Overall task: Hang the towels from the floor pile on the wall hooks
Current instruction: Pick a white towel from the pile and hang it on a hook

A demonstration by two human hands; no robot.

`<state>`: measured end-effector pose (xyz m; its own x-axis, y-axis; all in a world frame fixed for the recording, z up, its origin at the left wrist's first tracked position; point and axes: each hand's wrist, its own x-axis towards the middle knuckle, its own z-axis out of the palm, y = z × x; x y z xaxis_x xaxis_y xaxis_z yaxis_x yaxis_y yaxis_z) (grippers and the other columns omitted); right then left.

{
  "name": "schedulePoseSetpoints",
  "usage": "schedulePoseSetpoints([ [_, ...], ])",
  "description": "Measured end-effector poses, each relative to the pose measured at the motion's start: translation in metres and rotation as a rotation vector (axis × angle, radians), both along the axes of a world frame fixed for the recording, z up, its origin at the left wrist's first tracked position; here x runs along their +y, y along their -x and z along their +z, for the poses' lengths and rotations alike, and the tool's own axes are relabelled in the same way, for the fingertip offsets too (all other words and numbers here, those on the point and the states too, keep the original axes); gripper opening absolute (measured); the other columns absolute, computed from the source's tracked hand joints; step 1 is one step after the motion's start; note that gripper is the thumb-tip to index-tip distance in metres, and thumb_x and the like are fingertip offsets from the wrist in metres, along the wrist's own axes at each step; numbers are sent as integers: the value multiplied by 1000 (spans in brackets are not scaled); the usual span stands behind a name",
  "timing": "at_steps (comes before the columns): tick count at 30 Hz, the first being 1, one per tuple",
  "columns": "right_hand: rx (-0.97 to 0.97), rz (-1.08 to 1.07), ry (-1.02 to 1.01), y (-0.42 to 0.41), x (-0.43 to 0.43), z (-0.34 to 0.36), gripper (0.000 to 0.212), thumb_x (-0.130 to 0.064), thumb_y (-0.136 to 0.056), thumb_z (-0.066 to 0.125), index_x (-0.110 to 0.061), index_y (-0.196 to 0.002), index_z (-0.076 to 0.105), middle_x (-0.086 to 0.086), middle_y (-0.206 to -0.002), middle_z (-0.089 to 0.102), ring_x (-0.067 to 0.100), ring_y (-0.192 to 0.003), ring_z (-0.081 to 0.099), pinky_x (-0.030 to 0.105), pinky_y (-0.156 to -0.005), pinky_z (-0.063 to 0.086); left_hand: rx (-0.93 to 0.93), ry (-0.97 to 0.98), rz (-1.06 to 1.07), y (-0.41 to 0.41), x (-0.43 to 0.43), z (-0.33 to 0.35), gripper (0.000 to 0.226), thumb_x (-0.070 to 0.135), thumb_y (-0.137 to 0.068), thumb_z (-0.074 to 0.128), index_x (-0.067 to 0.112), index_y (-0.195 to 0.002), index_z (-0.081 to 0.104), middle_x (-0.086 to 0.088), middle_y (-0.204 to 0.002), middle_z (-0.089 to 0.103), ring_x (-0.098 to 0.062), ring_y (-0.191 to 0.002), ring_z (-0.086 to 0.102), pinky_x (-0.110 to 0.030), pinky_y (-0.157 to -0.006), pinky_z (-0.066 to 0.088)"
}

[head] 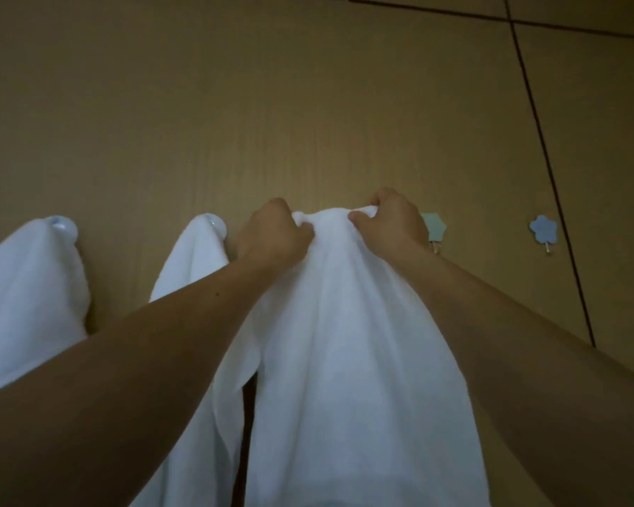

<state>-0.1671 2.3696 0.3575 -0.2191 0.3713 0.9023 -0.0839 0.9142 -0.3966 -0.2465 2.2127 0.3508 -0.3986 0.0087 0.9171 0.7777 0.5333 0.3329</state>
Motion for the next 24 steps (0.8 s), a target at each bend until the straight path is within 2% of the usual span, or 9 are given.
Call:
schedulePoseSetpoints([
  [3,-41,153,101,-4,6,-8,29,-49,-80,68,-25,-75,52,-6,-80,59,20,-79,61,28,-61,42,-204,55,-183,-10,1,0,26,35,-76,68,16,-65,55,6,-63,55,-8,-55,52,-24,-46,34],
  [6,-68,156,137,-9,3,-12,41,-54,-75,70,-20,-96,61,-1,-99,65,21,-87,61,29,-67,45,-242,124,-125,-22,1,3,32,42,-72,71,17,-68,51,6,-66,54,-8,-57,51,-24,-46,32],
  [8,-36,-43,62,-12,-1,-13,50,-57,-74,70,-23,-108,57,0,-115,57,23,-103,55,33,-78,42,-24,214,124,-27,4,0,43,49,-69,67,17,-90,46,5,-79,53,-14,-68,51,-26,-55,32],
  [10,62,-233,-110,-12,-5,-16,44,-50,-78,69,-28,-113,57,2,-123,48,26,-115,43,37,-91,35,306,290,389,-29,11,-8,51,46,-71,63,22,-113,45,-3,-102,51,-25,-91,49,-33,-70,28],
  [12,137,-292,-286,-10,-9,-21,26,-37,-86,64,-29,-110,64,2,-118,50,24,-111,42,32,-90,27,527,392,526,-32,17,-13,38,37,-81,56,21,-115,53,-7,-111,51,-28,-101,45,-37,-74,24],
  [13,127,-279,-343,-8,-10,-25,20,-31,-89,60,-28,-107,67,2,-112,54,24,-107,43,31,-87,27,555,443,530,-33,17,-15,30,32,-85,52,19,-112,57,-7,-109,54,-27,-101,45,-36,-74,25],
  [17,-9,-115,-432,-8,-10,-39,25,-17,-90,48,-15,-97,72,8,-88,64,28,-89,56,32,-69,37,532,569,470,-31,14,-26,28,15,-93,42,9,-116,58,-9,-104,57,-25,-97,48,-30,-71,27],
  [20,-78,104,-339,-15,-10,-49,26,-19,-93,48,-8,-94,71,9,-88,66,26,-84,60,35,-69,43,437,594,313,-38,13,-36,27,16,-98,39,3,-113,58,-13,-104,58,-26,-94,51,-27,-70,27],
  [24,-105,386,-92,-29,-16,-55,35,-29,-98,40,-10,-86,67,3,-88,67,22,-85,59,33,-74,43,107,414,-49,-61,9,-35,48,33,-101,31,6,-71,55,-8,-74,59,-20,-69,52,-26,-55,29],
])
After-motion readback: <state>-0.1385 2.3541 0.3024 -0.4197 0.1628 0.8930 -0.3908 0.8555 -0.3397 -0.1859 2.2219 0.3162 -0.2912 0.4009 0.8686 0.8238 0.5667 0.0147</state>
